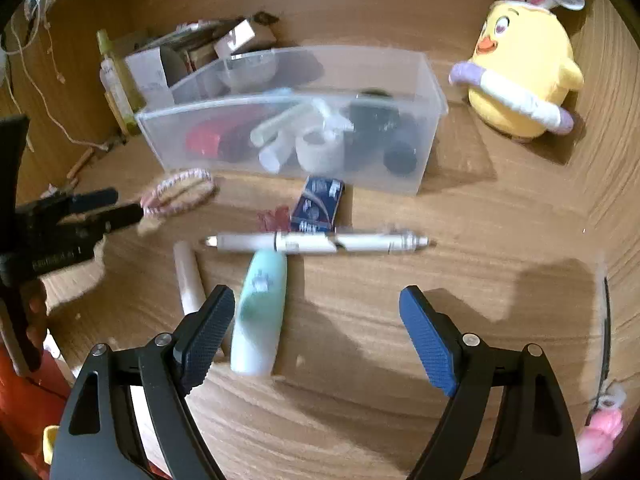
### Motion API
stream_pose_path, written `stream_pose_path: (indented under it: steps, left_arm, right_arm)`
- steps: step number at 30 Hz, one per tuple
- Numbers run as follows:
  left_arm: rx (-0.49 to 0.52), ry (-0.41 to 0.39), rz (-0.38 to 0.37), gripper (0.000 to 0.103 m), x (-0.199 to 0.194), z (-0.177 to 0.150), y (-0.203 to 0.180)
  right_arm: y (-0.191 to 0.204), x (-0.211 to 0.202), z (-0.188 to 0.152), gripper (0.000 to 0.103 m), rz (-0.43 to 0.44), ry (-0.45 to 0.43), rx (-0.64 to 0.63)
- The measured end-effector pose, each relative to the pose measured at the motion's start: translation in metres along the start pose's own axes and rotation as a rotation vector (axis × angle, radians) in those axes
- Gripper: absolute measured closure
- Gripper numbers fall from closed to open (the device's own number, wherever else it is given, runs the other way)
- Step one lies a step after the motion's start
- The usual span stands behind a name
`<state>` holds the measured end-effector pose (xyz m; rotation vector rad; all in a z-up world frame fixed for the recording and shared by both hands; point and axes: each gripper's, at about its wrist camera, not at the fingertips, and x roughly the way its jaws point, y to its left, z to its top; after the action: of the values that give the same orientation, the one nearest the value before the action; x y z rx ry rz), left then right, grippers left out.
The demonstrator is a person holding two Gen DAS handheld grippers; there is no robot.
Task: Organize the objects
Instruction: 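Grasp the pink-white bracelet with left tool while right grasps mint-green bottle, then drop the bracelet into the bin with left tool while right places mint-green bottle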
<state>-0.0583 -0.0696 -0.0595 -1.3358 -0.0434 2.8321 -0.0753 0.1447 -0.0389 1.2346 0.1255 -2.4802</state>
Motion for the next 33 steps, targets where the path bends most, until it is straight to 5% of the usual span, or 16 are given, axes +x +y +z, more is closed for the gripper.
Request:
stream_pose_path:
  steps: [4,10,15,17,33]
  left_arm:
    - [-0.029,-0.003,-0.038,0.044,0.001,0.007,0.003]
    - [-0.027,0.059,-0.079,0.067,0.020,0.014,-0.003]
    - [0.025,0.045,-0.065,0.082,0.021,0.011,-0.011]
    - [0.039,0.040,-0.065,0.090,0.020,0.010,-0.013]
    - [-0.021,-0.076,-0.039,0.091,-0.024,0.001,-0.001]
  right_arm:
    - [0.005,0.002,-0.004,0.025,-0.006,0.008,-0.022]
    - [0.017,0.003,-0.006,0.049,-0.019,-0.003,-0.086]
    - [0.020,0.002,-0.007,0.079,-0.031,-0.020,-0.106]
    - [0.017,0.000,-0.009,0.080,-0.011,-0.021,-0.091]
    - [-0.012,-0.036,-0.001,0.080,0.035,-0.110,0.033]
